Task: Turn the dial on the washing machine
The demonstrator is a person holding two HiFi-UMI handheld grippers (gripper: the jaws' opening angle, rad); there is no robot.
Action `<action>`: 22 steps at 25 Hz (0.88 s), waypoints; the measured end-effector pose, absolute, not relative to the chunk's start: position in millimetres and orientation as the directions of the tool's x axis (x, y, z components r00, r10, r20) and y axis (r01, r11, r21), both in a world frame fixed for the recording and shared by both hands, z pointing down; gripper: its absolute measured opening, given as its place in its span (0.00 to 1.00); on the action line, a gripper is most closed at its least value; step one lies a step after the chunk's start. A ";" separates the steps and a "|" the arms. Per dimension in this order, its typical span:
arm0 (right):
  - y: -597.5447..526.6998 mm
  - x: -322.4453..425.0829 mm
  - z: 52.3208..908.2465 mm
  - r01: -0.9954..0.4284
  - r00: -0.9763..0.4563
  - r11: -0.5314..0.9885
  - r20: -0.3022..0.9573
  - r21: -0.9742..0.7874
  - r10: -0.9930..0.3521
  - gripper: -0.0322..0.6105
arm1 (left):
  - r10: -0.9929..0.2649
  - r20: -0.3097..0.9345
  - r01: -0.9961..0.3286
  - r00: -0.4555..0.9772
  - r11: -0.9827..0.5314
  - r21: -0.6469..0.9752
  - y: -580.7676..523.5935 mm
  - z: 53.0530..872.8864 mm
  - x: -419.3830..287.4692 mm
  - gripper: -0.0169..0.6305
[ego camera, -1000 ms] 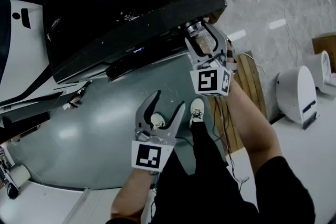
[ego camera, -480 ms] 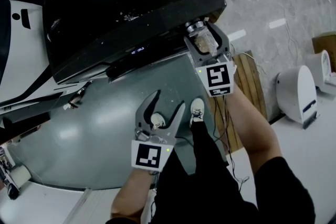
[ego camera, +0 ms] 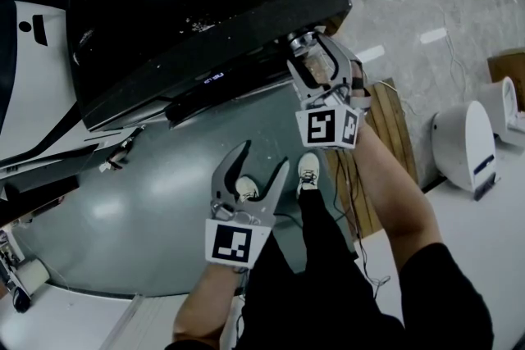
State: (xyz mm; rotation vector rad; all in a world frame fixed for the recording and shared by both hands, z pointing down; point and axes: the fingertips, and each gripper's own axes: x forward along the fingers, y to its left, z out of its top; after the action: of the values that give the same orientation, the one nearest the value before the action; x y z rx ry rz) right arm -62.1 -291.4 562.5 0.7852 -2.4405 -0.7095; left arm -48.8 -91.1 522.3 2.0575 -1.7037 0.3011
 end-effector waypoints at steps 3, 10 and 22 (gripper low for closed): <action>-290.1 -62.6 563.5 -0.355 -0.713 0.662 0.267 0.660 -0.649 0.50 | -0.872 0.440 -0.970 0.215 -0.139 0.198 -90.0 522.8 -47.8 0.42; -293.1 -63.7 562.2 -0.381 -0.704 0.654 0.253 0.654 -0.664 0.48 | -0.871 0.444 -0.971 0.210 -0.132 0.201 -86.6 525.1 -49.2 0.42; -299.1 -58.3 558.5 -0.559 -0.752 0.805 0.288 0.198 -0.593 0.47 | -0.872 0.445 -0.972 0.207 -0.130 0.197 -83.9 525.4 -52.1 0.42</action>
State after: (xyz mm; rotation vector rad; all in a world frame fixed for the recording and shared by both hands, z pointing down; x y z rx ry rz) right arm -58.3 -299.1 558.5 0.8756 -2.6550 -0.1419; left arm -52.1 -83.9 525.4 2.0505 -1.7098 0.3072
